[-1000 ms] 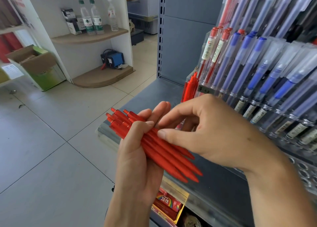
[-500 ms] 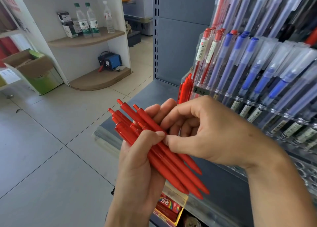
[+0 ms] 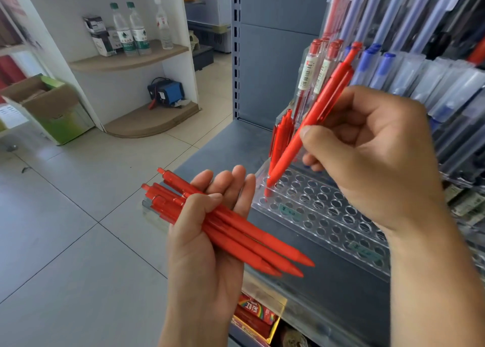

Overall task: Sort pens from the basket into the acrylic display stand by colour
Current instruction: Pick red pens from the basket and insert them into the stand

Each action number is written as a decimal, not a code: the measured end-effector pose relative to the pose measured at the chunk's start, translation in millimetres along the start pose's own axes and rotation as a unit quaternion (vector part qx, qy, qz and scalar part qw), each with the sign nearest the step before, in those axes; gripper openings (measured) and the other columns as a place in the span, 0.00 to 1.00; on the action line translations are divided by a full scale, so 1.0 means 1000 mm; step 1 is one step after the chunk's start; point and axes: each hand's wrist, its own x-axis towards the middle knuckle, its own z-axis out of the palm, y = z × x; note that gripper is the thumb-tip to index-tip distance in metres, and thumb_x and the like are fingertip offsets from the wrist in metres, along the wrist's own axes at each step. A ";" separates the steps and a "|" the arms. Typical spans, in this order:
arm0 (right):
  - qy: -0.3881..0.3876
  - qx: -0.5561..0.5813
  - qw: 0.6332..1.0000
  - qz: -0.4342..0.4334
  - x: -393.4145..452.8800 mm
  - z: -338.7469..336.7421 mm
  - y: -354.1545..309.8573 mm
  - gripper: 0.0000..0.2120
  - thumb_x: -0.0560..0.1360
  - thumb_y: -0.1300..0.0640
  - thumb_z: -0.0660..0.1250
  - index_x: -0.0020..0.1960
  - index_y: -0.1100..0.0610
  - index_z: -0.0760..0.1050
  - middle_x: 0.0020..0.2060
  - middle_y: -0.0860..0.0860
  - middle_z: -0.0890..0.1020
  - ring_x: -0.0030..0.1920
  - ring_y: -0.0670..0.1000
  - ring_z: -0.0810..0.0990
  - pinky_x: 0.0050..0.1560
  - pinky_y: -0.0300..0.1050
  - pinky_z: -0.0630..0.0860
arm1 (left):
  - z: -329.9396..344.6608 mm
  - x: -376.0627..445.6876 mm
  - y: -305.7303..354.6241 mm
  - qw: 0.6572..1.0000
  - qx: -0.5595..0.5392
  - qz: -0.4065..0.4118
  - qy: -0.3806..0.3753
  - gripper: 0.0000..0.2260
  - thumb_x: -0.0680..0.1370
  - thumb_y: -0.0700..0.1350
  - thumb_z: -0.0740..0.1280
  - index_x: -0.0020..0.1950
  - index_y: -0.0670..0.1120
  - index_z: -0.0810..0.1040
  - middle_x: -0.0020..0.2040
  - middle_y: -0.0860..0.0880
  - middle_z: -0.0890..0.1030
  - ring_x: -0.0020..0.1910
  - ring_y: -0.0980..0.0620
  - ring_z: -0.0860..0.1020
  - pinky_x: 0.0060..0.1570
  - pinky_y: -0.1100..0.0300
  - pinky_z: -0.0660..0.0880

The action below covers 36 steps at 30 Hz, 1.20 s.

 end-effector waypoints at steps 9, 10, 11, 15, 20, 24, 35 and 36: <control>0.001 -0.160 0.987 0.006 0.000 0.010 0.003 0.02 0.69 0.55 0.75 0.40 0.51 0.83 0.33 0.39 0.84 0.31 0.40 0.83 0.34 0.29 0.76 | 0.004 0.005 0.003 0.996 -0.037 0.011 0.080 0.12 0.67 0.33 0.65 0.49 0.40 0.75 0.36 0.44 0.76 0.36 0.49 0.83 0.45 0.49 0.83; -0.010 -0.168 0.986 0.009 0.000 0.010 0.002 0.02 0.69 0.55 0.75 0.41 0.50 0.83 0.32 0.39 0.84 0.32 0.38 0.83 0.34 0.28 0.76 | 0.004 0.005 0.003 0.996 -0.036 0.011 0.078 0.12 0.67 0.33 0.65 0.49 0.40 0.75 0.36 0.44 0.76 0.37 0.48 0.83 0.45 0.49 0.83; -0.019 -0.175 0.984 0.014 0.000 0.009 0.002 0.01 0.69 0.54 0.75 0.41 0.50 0.83 0.32 0.39 0.84 0.32 0.38 0.83 0.35 0.28 0.76 | 0.003 0.005 0.002 0.996 -0.035 0.011 0.077 0.11 0.67 0.33 0.65 0.49 0.40 0.75 0.37 0.44 0.76 0.37 0.48 0.83 0.45 0.49 0.83; -0.064 -0.189 0.979 0.050 -0.001 0.010 0.003 0.02 0.70 0.56 0.75 0.40 0.50 0.85 0.30 0.40 0.84 0.31 0.40 0.84 0.36 0.32 0.79 | 0.003 0.005 0.002 0.997 -0.037 0.015 0.073 0.12 0.66 0.33 0.65 0.49 0.40 0.75 0.36 0.44 0.76 0.37 0.48 0.83 0.46 0.49 0.83; -0.087 -0.207 0.971 0.082 -0.002 0.013 0.002 0.05 0.70 0.58 0.76 0.38 0.50 0.84 0.28 0.41 0.83 0.29 0.39 0.83 0.34 0.32 0.78 | 0.005 0.004 0.000 0.996 -0.036 0.012 0.076 0.12 0.66 0.33 0.65 0.49 0.40 0.75 0.35 0.44 0.77 0.37 0.47 0.83 0.46 0.49 0.83; -0.080 -0.236 0.964 0.091 -0.004 0.014 -0.003 0.06 0.71 0.56 0.76 0.35 0.49 0.83 0.26 0.39 0.82 0.29 0.37 0.82 0.33 0.29 0.76 | 0.006 0.004 0.000 0.997 -0.034 0.003 0.075 0.12 0.66 0.33 0.65 0.48 0.40 0.75 0.35 0.44 0.77 0.37 0.47 0.83 0.45 0.49 0.83; -0.044 -0.336 0.935 0.108 -0.010 0.030 -0.003 0.10 0.73 0.49 0.75 0.35 0.52 0.84 0.27 0.45 0.83 0.29 0.42 0.82 0.39 0.44 0.83 | 0.008 0.002 -0.002 0.995 -0.034 0.025 0.085 0.15 0.66 0.34 0.66 0.52 0.41 0.73 0.35 0.45 0.76 0.37 0.47 0.83 0.47 0.49 0.83; -0.044 -0.337 0.934 0.110 -0.010 0.030 -0.003 0.10 0.73 0.48 0.75 0.35 0.52 0.84 0.27 0.44 0.83 0.29 0.42 0.82 0.39 0.44 0.83 | 0.007 0.003 -0.001 0.995 -0.034 0.024 0.086 0.15 0.66 0.34 0.66 0.52 0.40 0.73 0.35 0.44 0.77 0.37 0.47 0.83 0.47 0.49 0.83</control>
